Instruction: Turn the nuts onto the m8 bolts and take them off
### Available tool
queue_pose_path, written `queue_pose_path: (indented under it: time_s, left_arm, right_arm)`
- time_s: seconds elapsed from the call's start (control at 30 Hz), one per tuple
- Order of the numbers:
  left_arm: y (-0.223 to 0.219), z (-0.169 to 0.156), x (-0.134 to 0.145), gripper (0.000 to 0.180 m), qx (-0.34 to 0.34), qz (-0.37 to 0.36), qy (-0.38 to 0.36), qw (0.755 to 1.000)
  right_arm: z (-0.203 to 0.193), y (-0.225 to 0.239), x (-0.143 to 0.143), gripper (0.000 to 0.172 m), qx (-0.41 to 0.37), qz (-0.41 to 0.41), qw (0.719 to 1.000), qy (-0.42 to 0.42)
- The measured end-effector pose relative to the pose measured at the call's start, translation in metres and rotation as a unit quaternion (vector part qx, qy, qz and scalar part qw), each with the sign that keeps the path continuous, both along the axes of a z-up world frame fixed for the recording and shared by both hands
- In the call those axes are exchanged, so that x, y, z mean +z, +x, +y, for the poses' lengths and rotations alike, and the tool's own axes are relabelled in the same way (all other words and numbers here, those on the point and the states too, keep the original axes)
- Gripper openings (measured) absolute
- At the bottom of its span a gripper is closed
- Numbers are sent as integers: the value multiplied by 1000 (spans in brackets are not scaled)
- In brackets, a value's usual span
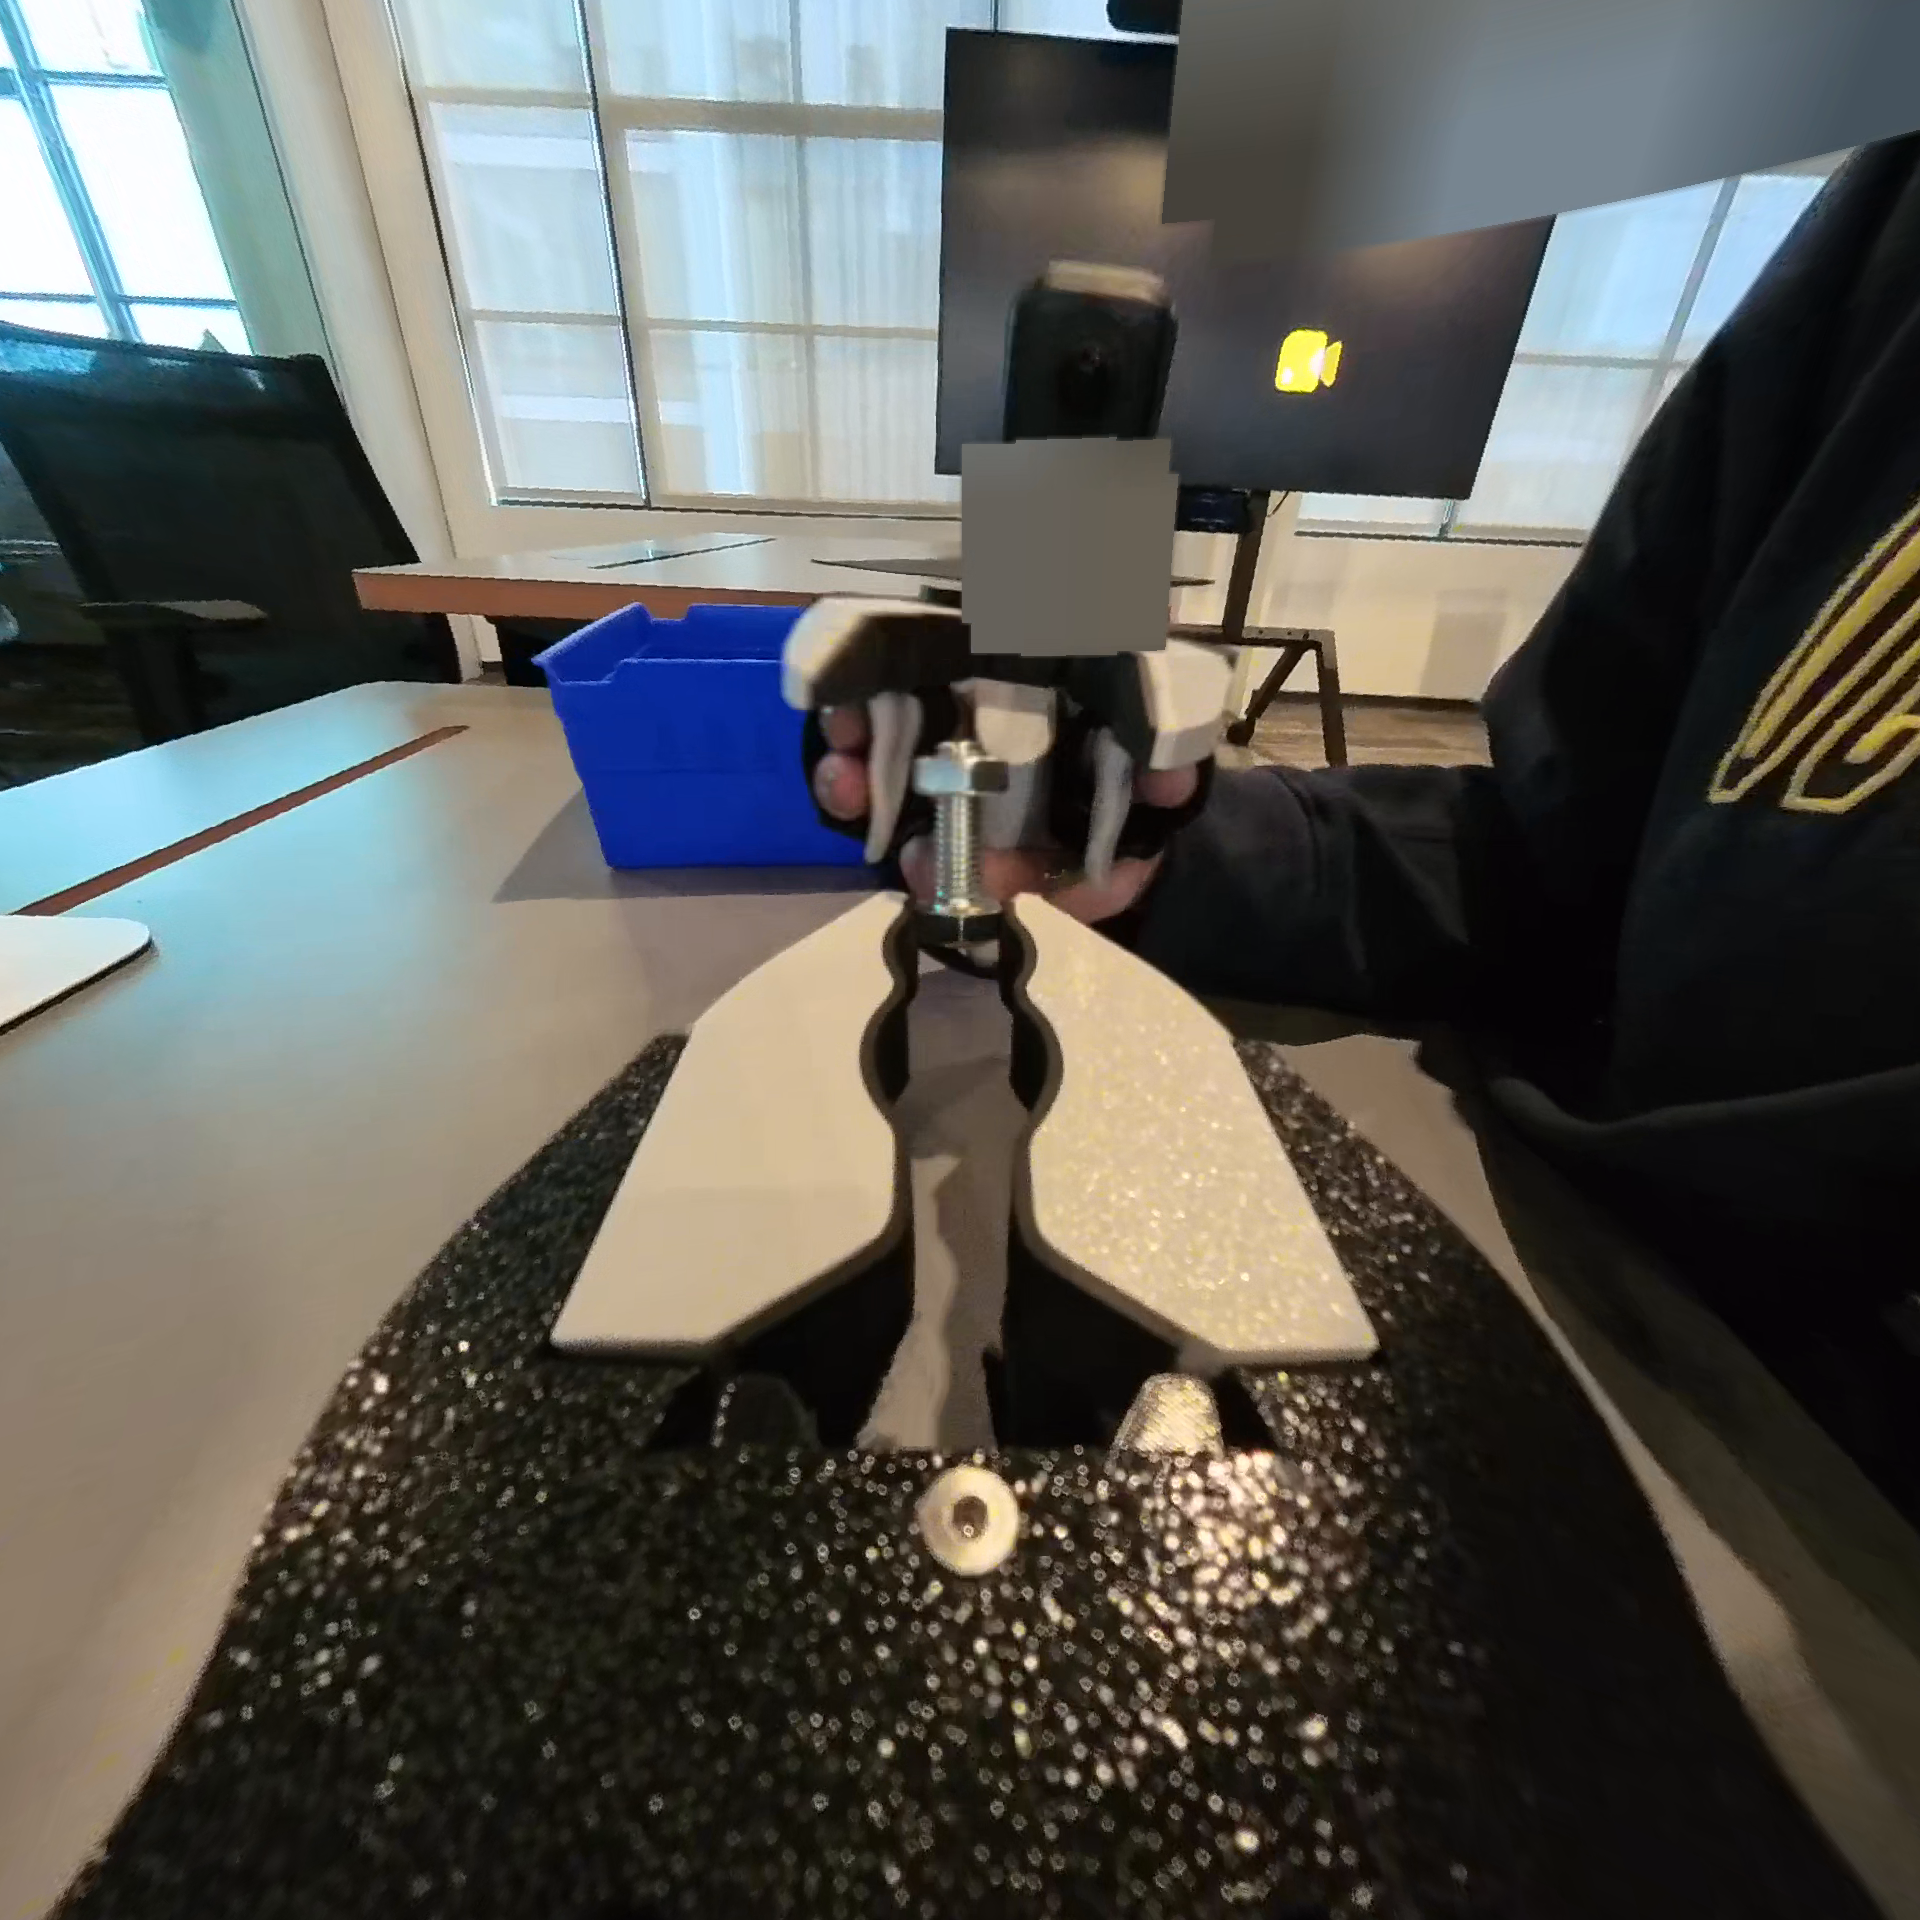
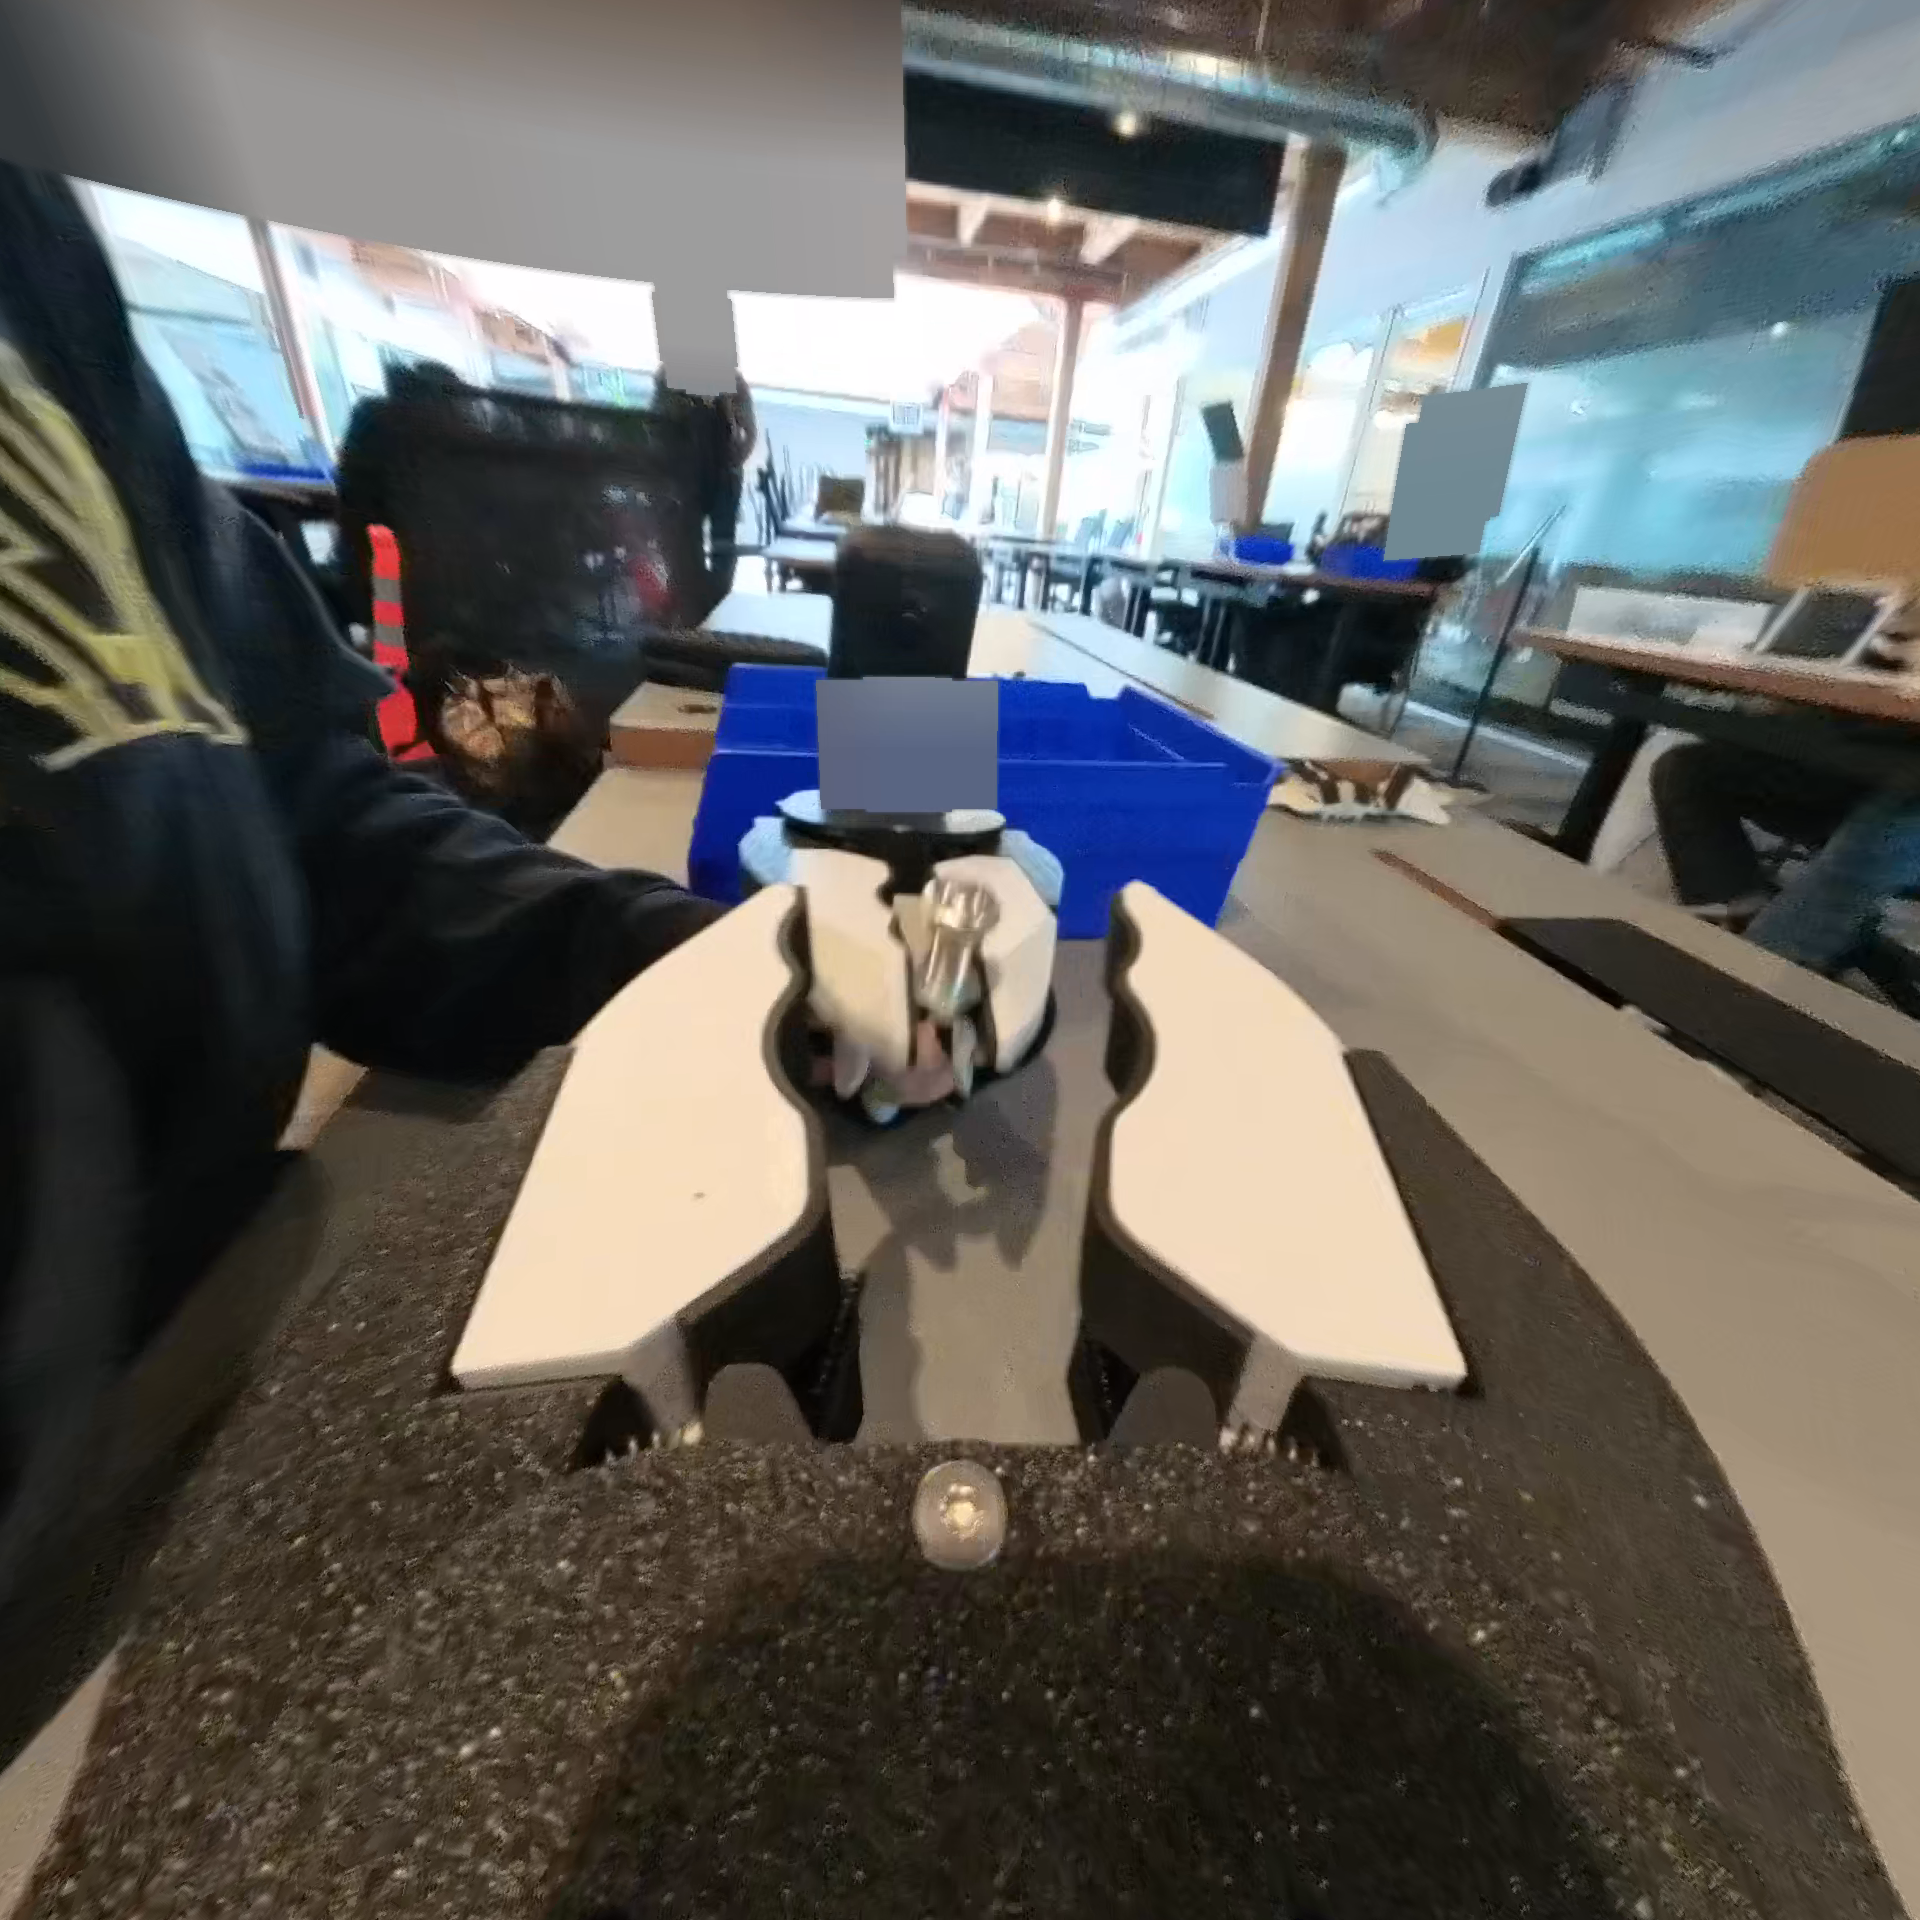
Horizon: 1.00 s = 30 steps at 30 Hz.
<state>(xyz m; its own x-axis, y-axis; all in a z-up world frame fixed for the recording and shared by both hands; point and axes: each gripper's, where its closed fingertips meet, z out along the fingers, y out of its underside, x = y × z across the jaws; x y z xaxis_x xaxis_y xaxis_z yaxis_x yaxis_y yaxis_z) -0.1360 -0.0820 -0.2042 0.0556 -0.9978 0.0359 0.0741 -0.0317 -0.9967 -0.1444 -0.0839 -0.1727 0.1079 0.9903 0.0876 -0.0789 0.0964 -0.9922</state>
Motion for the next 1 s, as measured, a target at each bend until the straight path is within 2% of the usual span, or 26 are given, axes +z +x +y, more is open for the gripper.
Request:
queue_pose_path:
  time_s: [0.07, 0.17, 0.23, 0.3, 0.37, 0.43, 0.53, 0.63, 0.7, 0.73, 0.8, 0.87, 0.93, 1.0]
  left_arm:
    - [2, -2, -2, 14, -2, 10, 5, 1000]
    - [2, -2, -2, 14, -2, 10, 6, 1000]
    - [1, -3, 0, 14, -7, 3, 7, 1000]
    - [0, -1, 0, 14, -1, 0, 4, 1000]
    - [-1, 0, 1, 13, -2, -4, -2, 1000]
    - [1, -1, -1, 14, -5, 3, 0, 1000]
    - [3, -2, -3, 14, -7, 13, 2, 1000]
    - [3, -2, -3, 14, -8, 13, 2, 1000]
    - [2, -3, -2, 14, -10, 9, 2, 1000]
    - [2, -3, -1, 14, -12, 6, 3, 1000]
    - [0, -1, 0, 14, -6, 1, -2, 1000]
    - [0, 0, 1, 14, -7, -3, -8, 1000]
    - [1, -1, 0, 14, -9, 1, -4, 1000]
    - [2, -2, -2, 14, -10, 9, 1, 1000]
  right_arm:
    - [-4, -16, 0, 57, 14, -2, 1000, -8]
    - [-13, -27, -8, 55, 39, -25, 999, -2]
    - [-15, -10, -11, 44, 48, -34, 998, -10]
    - [-21, 15, -13, 22, 76, -20, 996, -36]
    - [-6, 24, -6, 38, 28, 7, 999, -29]
    - [1, 13, -3, 51, 3, 0, 1000, -11]
    - [-6, -13, -3, 58, 22, -4, 1000, -5]
    - [-13, -24, -7, 57, 36, -10, 999, -3]
    - [-14, -16, -9, 48, 39, -21, 999, -4]
    - [-13, -7, -11, 43, 41, -28, 999, -13]
    - [-16, 9, -6, 19, 57, -10, 998, -26]
    - [-4, 14, 1, 28, 18, 15, 1000, -19]
    - [3, 7, -5, 32, -15, -11, 1000, -10]
    - [1, -4, -10, 31, -12, -24, 1000, -6]
